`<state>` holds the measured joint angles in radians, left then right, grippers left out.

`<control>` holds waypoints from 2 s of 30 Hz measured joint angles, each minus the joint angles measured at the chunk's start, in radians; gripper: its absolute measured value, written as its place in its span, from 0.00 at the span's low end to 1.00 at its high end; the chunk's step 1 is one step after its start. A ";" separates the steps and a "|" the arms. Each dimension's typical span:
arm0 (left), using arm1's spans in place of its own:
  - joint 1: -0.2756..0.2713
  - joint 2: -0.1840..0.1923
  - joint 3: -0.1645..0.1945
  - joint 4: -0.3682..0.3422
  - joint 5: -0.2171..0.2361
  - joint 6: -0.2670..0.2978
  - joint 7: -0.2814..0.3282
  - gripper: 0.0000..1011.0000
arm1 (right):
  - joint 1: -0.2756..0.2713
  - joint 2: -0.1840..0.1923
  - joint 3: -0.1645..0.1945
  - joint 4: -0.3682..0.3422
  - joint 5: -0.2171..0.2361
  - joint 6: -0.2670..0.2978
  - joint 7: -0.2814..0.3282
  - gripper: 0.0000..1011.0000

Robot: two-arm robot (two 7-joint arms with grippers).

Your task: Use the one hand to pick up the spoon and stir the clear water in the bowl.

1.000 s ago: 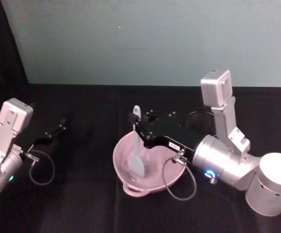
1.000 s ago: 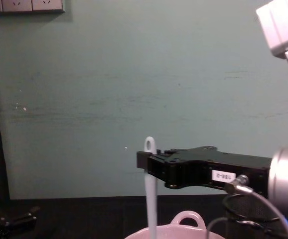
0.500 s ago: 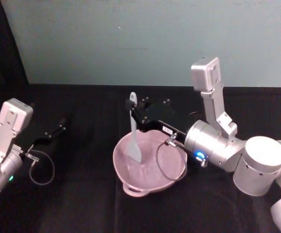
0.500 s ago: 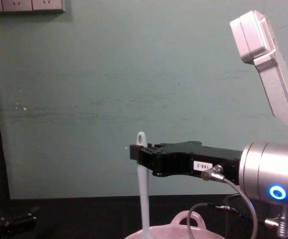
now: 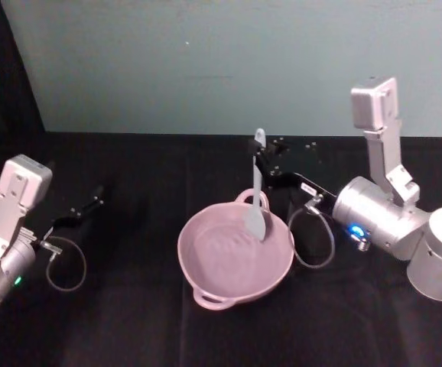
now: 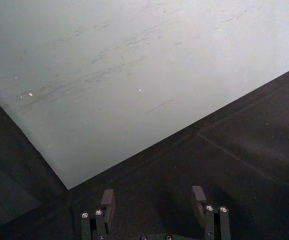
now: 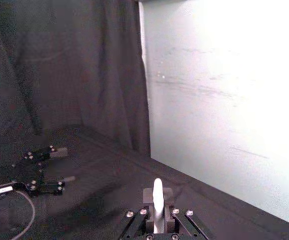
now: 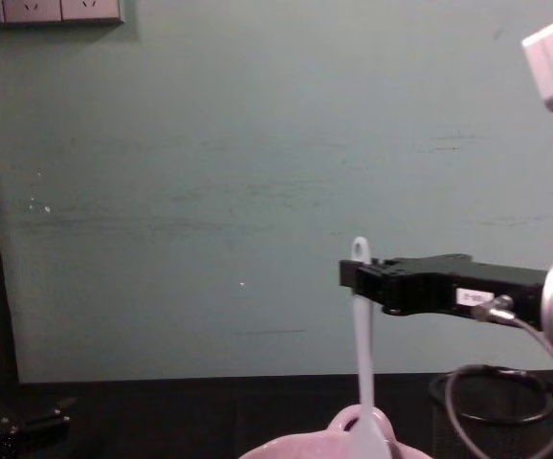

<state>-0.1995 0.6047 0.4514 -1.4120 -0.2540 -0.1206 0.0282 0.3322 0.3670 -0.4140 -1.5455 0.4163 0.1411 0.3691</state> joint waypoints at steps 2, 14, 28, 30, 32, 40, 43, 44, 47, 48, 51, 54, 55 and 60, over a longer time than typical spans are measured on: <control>0.000 0.000 0.000 0.000 0.000 0.000 0.000 0.99 | -0.009 0.008 0.006 -0.013 -0.001 0.004 -0.004 0.12; 0.000 0.000 0.000 0.000 0.000 0.000 0.000 0.99 | -0.101 0.042 -0.002 -0.134 -0.001 0.034 -0.005 0.12; 0.000 0.000 0.000 0.000 0.000 0.000 0.000 0.99 | -0.080 -0.010 -0.086 -0.126 -0.008 0.035 0.029 0.12; 0.000 0.000 0.000 0.000 0.000 0.000 0.000 0.99 | -0.065 -0.022 -0.093 -0.107 -0.009 0.032 0.031 0.12; 0.000 0.000 0.000 0.000 0.000 0.000 0.000 0.99 | -0.054 -0.032 -0.096 -0.090 -0.009 0.028 0.032 0.12; 0.000 0.000 0.000 0.000 0.000 0.000 0.000 0.99 | 0.012 -0.068 -0.091 0.020 -0.011 0.003 0.033 0.12; 0.000 0.000 0.000 0.000 0.000 0.000 0.000 0.99 | 0.026 -0.068 -0.076 0.045 -0.012 -0.002 0.029 0.12; 0.000 0.000 0.000 0.000 0.000 0.000 0.000 0.99 | 0.028 -0.066 -0.071 0.049 -0.012 -0.003 0.027 0.12; 0.000 0.000 0.000 0.000 0.000 0.000 0.000 0.99 | 0.029 -0.055 -0.050 0.055 -0.012 -0.006 0.016 0.12; 0.000 0.000 0.000 0.000 0.000 0.000 0.000 0.99 | 0.028 -0.051 -0.046 0.054 -0.012 -0.006 0.014 0.12; 0.000 0.000 0.000 0.000 0.000 0.000 0.000 0.99 | 0.018 -0.036 -0.026 0.041 -0.012 -0.006 0.005 0.12; 0.000 0.000 0.000 0.000 0.000 0.000 0.000 0.99 | 0.005 -0.018 -0.013 0.020 -0.013 -0.002 0.000 0.12; 0.000 0.000 0.000 0.000 0.000 0.000 0.000 0.99 | 0.000 -0.013 -0.011 0.012 -0.015 0.000 -0.002 0.12; 0.000 0.000 0.000 0.000 0.000 0.000 0.000 0.99 | -0.028 0.017 -0.011 -0.041 -0.036 0.017 -0.006 0.12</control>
<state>-0.1995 0.6047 0.4514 -1.4120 -0.2539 -0.1205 0.0283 0.3045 0.3836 -0.4247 -1.5867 0.3805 0.1586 0.3636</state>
